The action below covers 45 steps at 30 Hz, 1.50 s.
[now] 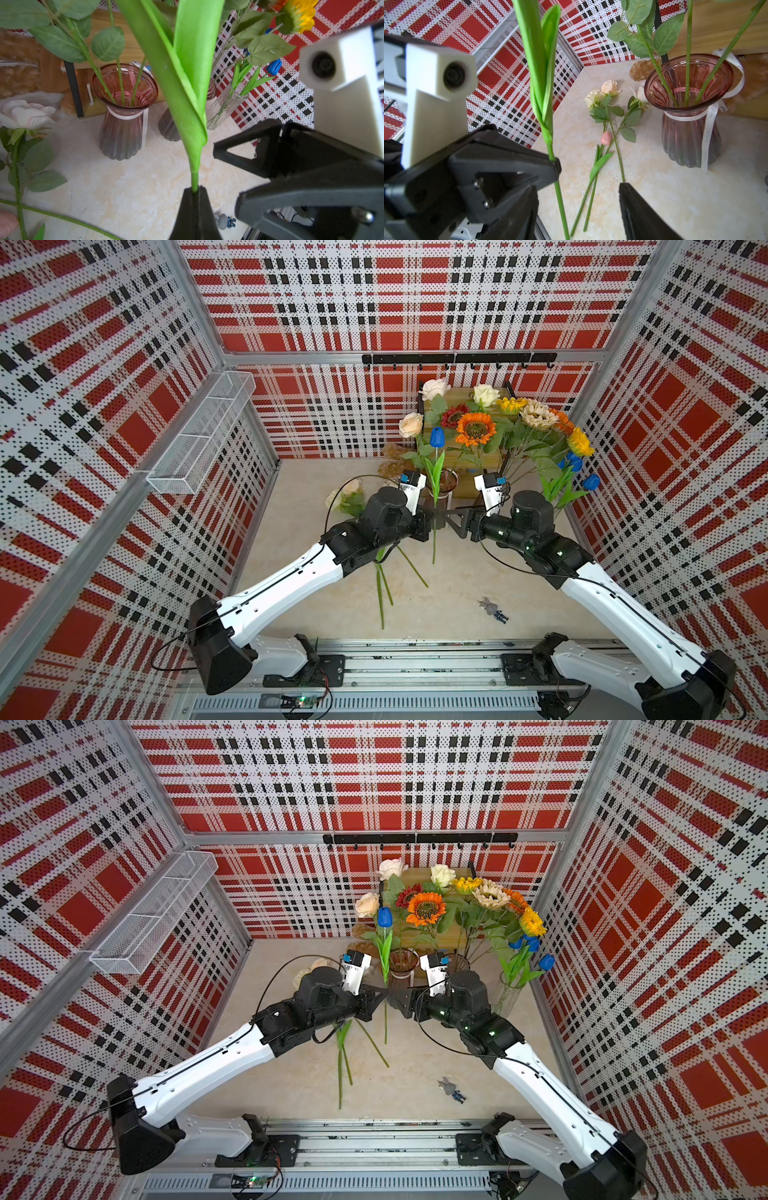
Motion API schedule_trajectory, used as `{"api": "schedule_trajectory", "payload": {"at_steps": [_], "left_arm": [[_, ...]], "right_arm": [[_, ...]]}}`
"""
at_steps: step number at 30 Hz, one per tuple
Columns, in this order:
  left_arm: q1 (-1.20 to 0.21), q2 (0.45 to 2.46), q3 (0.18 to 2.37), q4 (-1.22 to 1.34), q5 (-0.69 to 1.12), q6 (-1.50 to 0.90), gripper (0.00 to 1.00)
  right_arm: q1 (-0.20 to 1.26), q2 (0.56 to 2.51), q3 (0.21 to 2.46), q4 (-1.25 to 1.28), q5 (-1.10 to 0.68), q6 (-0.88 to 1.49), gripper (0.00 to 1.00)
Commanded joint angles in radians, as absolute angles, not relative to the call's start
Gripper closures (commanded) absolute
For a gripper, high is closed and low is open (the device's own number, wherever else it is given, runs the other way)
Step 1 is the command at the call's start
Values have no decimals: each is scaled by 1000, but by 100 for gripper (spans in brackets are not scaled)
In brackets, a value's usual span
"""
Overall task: Arrange the flowers in different vases according to their variety
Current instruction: Pick up the flower at the center of the board.
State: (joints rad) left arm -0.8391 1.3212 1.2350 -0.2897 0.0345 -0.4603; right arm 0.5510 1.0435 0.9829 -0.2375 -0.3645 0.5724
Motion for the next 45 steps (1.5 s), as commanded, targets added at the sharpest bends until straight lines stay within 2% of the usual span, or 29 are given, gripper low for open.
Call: {"api": "schedule_trajectory", "payload": {"at_steps": [1,10,17,20,24,29,33,35,37,40,45], "left_arm": [[-824,1301,1271,-235,63,-473,100],[-845,1304,1264,-222,59,-476,100],[-858,1288,1259,-218,62,-481,100],[-861,1288,1252,-221,63,-483,100],[-863,1289,1248,-220,65,-483,100],[-863,1283,1250,-221,61,-484,100],[-863,1284,1252,-221,61,-485,100],[-860,1286,1253,-223,52,-490,70],[-852,1283,1256,-247,19,-501,55],[-815,1263,1262,-323,-32,-512,47],[-673,1165,1207,-506,-73,-562,41]], "right_arm": [[571,1025,980,-221,-373,576,36],[623,1082,997,-199,-379,575,41],[626,1116,1012,-186,-375,560,50],[627,1123,1035,-192,-365,560,56],[626,1139,1047,-172,-386,560,71],[634,1155,1043,-157,-393,564,78],[635,1153,1046,-148,-394,572,97],[636,1149,1050,-149,-390,578,100],[636,1142,1058,-157,-378,580,100],[635,1130,1075,-199,-314,566,100],[603,1101,1132,-349,-179,474,100]]}}
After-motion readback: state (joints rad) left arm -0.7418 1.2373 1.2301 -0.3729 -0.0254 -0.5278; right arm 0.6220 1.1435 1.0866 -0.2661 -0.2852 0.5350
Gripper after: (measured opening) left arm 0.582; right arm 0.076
